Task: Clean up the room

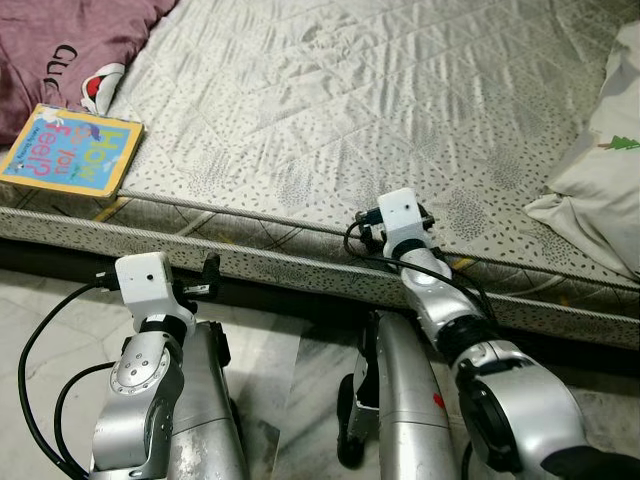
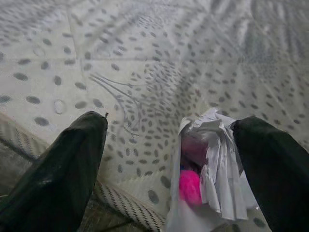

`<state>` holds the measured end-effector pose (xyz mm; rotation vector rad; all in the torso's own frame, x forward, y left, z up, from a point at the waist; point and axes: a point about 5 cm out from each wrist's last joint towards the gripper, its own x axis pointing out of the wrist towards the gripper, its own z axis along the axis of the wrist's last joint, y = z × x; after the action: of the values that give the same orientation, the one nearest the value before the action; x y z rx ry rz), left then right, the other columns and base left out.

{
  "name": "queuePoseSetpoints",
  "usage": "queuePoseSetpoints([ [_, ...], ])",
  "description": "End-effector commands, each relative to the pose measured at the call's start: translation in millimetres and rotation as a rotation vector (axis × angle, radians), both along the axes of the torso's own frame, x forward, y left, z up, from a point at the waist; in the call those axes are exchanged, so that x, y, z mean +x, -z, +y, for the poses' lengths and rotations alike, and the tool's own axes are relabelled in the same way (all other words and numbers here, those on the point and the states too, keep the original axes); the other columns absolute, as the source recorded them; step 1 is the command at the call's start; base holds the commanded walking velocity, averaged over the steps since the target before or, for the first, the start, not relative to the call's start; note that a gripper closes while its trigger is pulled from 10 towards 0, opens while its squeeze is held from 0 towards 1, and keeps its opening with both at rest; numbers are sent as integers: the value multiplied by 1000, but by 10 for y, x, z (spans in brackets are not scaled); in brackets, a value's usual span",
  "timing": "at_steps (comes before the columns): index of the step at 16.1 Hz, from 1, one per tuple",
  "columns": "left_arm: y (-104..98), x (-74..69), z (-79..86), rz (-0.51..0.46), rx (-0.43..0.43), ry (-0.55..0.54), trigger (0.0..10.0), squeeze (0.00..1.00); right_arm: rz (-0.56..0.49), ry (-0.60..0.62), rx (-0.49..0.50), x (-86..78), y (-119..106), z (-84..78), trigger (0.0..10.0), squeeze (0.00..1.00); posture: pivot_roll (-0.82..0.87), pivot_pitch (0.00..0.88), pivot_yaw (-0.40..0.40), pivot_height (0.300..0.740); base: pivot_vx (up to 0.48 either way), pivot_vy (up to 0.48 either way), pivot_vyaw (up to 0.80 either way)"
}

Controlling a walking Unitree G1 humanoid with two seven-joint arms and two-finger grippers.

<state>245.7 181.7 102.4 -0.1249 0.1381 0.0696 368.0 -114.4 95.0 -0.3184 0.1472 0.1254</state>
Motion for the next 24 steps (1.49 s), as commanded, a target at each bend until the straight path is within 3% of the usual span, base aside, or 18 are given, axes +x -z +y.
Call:
queuePoseSetpoints([
  [1,5,-24,15,14,14,-7,10000,0,32,28,-16,-1,40,-24,10000,0,212,235,-59,495,0,0,0],
  [2,1,-12,13,15,15,-6,10000,0,49,46,-21,13,38,-9,2157,0,215,232,-58,495,0,0,0],
  [3,-4,-1,13,13,18,-5,10000,0,41,55,-25,28,13,15,0,0,218,229,-58,495,0,0,0],
  [9,-12,47,45,9,30,-19,10000,0,61,88,-80,24,44,31,0,0,227,209,-65,495,0,0,0],
  [10,-19,59,45,6,31,-20,10000,0,20,94,-61,48,-17,27,8235,0,225,204,-63,495,0,0,0],
  [11,-25,72,44,2,31,-21,10000,0,-30,94,-37,76,-97,33,10000,0,222,201,-61,495,0,0,0],
  [12,-27,87,37,-1,30,-18,10000,0,-87,93,-16,104,-186,36,10000,0,219,197,-62,495,0,0,0],
  [14,-30,102,25,-5,28,-14,10000,0,-100,94,-19,114,-210,23,10000,565,215,196,-63,495,0,0,0],
  [16,-29,104,23,-6,27,-15,10000,0,-79,97,-45,101,-164,-10,10000,337,215,196,-63,495,0,0,0],
  [17,-29,105,19,-6,25,-15,10000,0,-63,99,-51,92,-136,-30,10000,427,216,198,-65,495,0,0,0],
  [18,-27,100,18,-6,23,-15,10000,0,-22,97,-88,68,-64,-49,10000,1000,216,200,-64,495,0,0,0],
  [20,-24,95,19,-5,24,-15,10000,0,14,97,-113,44,1,-60,10000,992,220,201,-63,495,0,0,0],
  [21,-24,93,20,-4,25,-13,10000,0,52,89,-121,19,61,-60,10000,0,223,204,-61,495,0,0,0],
  [24,-19,90,19,-1,25,-12,10000,0,116,69,-149,-28,164,-50,10000,0,224,204,-62,495,0,0,0],
])
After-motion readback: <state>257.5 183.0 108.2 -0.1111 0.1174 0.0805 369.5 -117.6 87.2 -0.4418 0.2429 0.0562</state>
